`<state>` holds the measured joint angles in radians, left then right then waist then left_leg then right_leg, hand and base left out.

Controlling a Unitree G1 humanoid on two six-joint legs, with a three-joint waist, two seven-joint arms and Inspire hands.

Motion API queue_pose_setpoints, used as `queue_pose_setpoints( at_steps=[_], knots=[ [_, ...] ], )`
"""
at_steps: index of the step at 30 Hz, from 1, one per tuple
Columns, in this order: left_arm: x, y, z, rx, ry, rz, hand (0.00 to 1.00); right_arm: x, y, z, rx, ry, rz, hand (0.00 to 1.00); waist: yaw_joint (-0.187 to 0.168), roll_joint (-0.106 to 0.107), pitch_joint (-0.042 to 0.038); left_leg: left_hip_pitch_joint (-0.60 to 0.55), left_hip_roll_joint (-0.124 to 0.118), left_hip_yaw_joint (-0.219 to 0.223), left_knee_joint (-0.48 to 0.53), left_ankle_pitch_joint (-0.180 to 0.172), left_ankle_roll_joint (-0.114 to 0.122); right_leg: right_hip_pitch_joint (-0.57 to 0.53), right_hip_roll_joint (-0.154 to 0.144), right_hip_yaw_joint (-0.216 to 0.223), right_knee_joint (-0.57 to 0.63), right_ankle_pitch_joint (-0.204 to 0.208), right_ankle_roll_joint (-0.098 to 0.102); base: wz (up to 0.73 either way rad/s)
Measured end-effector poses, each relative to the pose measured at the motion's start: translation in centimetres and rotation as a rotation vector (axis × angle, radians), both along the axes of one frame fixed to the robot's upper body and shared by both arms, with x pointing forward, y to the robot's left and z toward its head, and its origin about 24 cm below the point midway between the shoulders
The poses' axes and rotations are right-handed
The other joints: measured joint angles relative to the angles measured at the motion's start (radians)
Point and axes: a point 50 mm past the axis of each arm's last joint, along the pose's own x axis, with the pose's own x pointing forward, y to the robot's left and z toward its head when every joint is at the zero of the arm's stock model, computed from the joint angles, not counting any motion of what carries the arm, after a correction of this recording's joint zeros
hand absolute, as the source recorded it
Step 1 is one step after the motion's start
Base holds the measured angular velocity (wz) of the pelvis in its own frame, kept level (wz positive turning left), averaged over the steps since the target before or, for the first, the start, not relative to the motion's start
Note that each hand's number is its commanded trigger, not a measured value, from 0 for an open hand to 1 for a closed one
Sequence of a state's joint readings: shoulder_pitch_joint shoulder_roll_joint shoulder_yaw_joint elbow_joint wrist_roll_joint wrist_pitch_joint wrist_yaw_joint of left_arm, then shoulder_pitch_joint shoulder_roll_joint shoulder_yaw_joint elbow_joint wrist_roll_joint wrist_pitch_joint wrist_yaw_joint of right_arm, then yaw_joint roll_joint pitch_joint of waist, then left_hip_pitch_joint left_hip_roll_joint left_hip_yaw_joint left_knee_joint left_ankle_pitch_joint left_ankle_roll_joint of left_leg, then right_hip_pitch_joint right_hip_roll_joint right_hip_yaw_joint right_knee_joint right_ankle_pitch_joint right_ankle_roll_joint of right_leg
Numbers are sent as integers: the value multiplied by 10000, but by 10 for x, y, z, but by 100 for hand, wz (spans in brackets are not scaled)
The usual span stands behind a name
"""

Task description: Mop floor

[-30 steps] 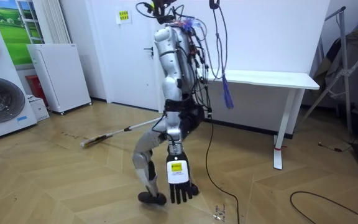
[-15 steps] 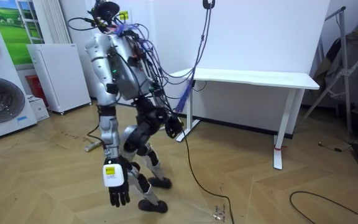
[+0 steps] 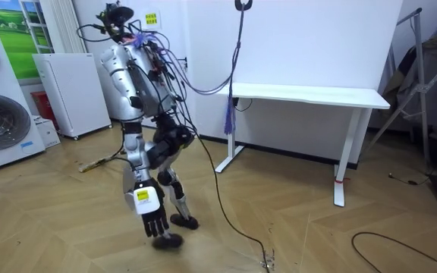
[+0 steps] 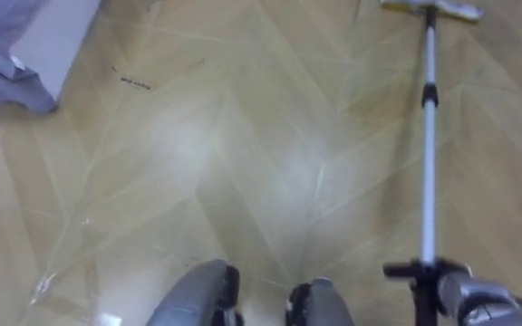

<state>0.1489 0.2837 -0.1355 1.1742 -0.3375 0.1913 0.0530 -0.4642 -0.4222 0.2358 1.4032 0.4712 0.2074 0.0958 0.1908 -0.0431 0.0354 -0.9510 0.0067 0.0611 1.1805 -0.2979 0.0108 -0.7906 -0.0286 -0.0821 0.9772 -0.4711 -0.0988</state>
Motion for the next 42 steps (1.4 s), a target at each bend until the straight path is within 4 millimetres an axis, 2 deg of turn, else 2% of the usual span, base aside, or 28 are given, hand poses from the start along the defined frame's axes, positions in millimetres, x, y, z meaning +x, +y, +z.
queue_pose_setpoints(
  at_steps=[2, 3, 4, 5, 6, 7, 8, 9, 11, 13, 14, 16, 17, 18, 20, 22, 23, 24, 26, 28, 30, 32, 33, 37, 38, 39, 40, 42],
  knots=[
    [5, -3, 0, -404, -132, -255, 0, -24, 2, -15, 530, 429, -440, 100, -23, 167, 2, 230, -17, 96, -3036, 143, -47, 1082, 231, -49, -741, -273, 63, 63],
    [9, -4, 0, -556, -262, -305, 0, -48, 3, -27, 735, 959, -756, 100, -34, 270, -22, 419, -49, 246, -3826, 593, 283, 1603, 249, 2, -1044, -487, 159, 56],
    [10, -5, -1, -652, -272, -344, 0, -66, 2, -34, 852, 1343, -964, 100, -60, 328, -110, 561, -54, 359, -3842, 590, 423, 1824, 208, 53, -1147, -617, 216, 66],
    [17, -10, -2, -811, -380, -456, 0, -97, -4, -43, 841, 2114, -1256, 100, -250, 463, -258, 757, -125, 596, -3734, 336, 876, 2010, 102, 173, -888, -771, 392, 81],
    [27, -17, -3, -972, -557, -611, 0, -135, -12, -48, 594, 3116, -1591, 100, -327, 812, -233, 977, -232, 786, -3481, 18, 1062, 1808, -46, 483, 209, -541, 734, 79],
    [34, -21, -3, -1064, -739, -683, 0, -155, -13, -51, 471, 3667, -1734, 100, -323, 924, -244, 1105, -289, 909, -3335, -179, 1206, 1530, -144, 629, 1038, -173, 946, 41],
    [41, -28, -4, -1175, -1007, -702, 0, -187, -10, -56, 364, 4516, -1896, 100, -364, 1163, -285, 1400, -411, 1045, -3135, -586, 1339, 1071, -262, 868, 2329, 777, 1213, 0],
    [46, -34, -5, -1204, -1165, -690, 0, -208, -5, -59, 354, 5025, -2046, 100, -551, 1468, -408, 1639, -491, 957, -3086, -893, 1388, 739, -242, 904, 3066, 1726, 1260, -10],
    [60, -36, -3, -961, -1579, -638, 0, -221, 7, -65, 371, 5392, -2086, 100, -826, 1581, -357, 1905, -873, 258, -3244, -1011, 1263, 100, -230, 1098, 3555, 1741, 1224, -34],
    [70, -41, -2, -745, -2057, -343, 0, -217, 22, -72, 381, 5306, -1893, 100, -1008, 1616, -205, 2321, -1098, -520, -3568, -1044, 1115, -591, -251, 1053, 3069, 1241, 1182, -88],
    [71, -47, -3, -804, -2133, -91, 0, -214, 28, -74, 324, 5320, -1698, 100, -1014, 1625, -187, 2663, -1099, -872, -3857, -1015, 1052, -737, -302, 1045, 1745, 1123, 1250, -133],
    [68, -54, -5, -918, -2087, 188, 0, -206, 35, -76, 164, 5388, -1100, 100, -1043, 1551, -184, 3079, -1109, -1292, -4187, -964, 861, -499, -519, 1044, -1141, 1297, 1250, -102],
    [67, -53, -5, -880, -2045, 278, 0, -200, 38, -77, 101, 5424, -737, 100, -1071, 1422, -148, 3230, -1110, -1425, -4153, -1097, 579, -261, -618, 900, -2207, 1917, 1333, -60],
    [66, -53, -5, -882, -2015, 423, 0, -192, 38, -77, 5, 5369, -594, 100, -1073, 1398, -158, 3330, -1005, -1623, -4026, -1294, 249, -132, -739, 434, -2110, 2050, 986, -40],
    [64, -49, -5, -892, -2010, 770, 0, -175, 35, -74, -63, 5309, -619, 100, -1012, 1318, -167, 3316, -873, -1786, -3480, -1348, -12, 126, -797, -275, -1944, 1690, 707, 9],
    [57, -36, -3, -724, -1809, 1260, 0, -145, 27, -67, -195, 4866, -650, 100, -790, 979, -169, 2885, -646, -1656, -2062, -989, -528, 320, -704, -573, -1583, 1204, 444, 8],
    [49, -23, -1, -361, -1672, 1553, 0, -121, 21, -59, -260, 4291, -522, 100, -485, 562, -191, 2387, -527, -1545, -826, -173, -769, 377, -632, -585, -1288, 893, 267, -11],
    [39, -11, 1, 96, -1415, 1534, 0, -90, 15, -48, -364, 3456, -331, 100, -275, 275, -197, 1752, -433, -1469, 370, 1066, -794, 544, -528, -650, -1162, 683, 123, -9],
    [23, -2, 2, 429, -974, 1329, 0, -47, 1, -26, -657, 2013, -137, 100, -180, 5, -76, 743, -324, -1474, 1901, 2425, -762, 875, -385, -829, -1123, 485, -99, 17],
    [10, -4, 1, 325, -637, 1141, 0, -10, -10, -1, -1017, 743, 197, 100, 67, -149, 40, -226, -87, -1141, 2818, 2090, -471, 1130, -208, -851, -1164, 348, -140, 14],
    [-2, -6, 0, 90, -383, 1050, 0, 3, -9, 7, -886, 311, 132, 100, 269, -181, 70, -335, 84, -832, 1665, 1634, -322, 1631, -49, -827, -1517, 272, -65, 24],
    [-7, -8, -1, -167, -262, 762, 0, -11, -10, -1, -528, 542, -310, 100, 276, -138, 50, 541, -1, -556, -2486, 1323, -285, 2191, -42, -820, -1954, 6, 119, 70],
    [-2, -8, -1, -275, -329, 543, 0, -22, -10, -8, -353, 653, -502, 100, 223, -63, 27, 853, -39, -364, -3941, 1027, -23, 2289, -61, -787, -2039, -153, 228, 71],
    [18, -15, -3, -539, -666, 409, 0, -80, -9, -35, 35, 1881, -1147, 100, 24, 245, -47, 1290, -230, 369, -4248, 384, 962, 2501, -260, -214, -1709, -360, 594, 60],
    [23, -21, -4, -648, -765, 223, 0, -105, -8, -43, 78, 2544, -1324, 100, -52, 355, -87, 1608, -419, 536, -4226, 127, 1114, 2358, -501, -55, -872, -115, 1003, 21],
    [27, -27, -5, -780, -925, 56, 0, -136, -11, -50, -69, 3366, -1390, 100, -265, 607, -252, 1835, -618, 573, -4202, -117, 1261, 2104, -607, 90, 57, 373, 1283, 23],
    [30, -30, -5, -800, -1062, -44, 0, -150, -11, -52, -169, 3743, -1421, 100, -349, 727, -300, 1943, -700, 572, -4196, -198, 1311, 1965, -620, 251, 504, 688, 1348, 29],
    [36, -34, -5, -765, -1409, -192, 0, -196, 0, -62, -298, 5008, -1380, 100, -783, 1141, -418, 2435, -980, 424, -4267, -479, 1479, 1443, -568, 779, 1933, 2154, 1454, 18]
  ],
)
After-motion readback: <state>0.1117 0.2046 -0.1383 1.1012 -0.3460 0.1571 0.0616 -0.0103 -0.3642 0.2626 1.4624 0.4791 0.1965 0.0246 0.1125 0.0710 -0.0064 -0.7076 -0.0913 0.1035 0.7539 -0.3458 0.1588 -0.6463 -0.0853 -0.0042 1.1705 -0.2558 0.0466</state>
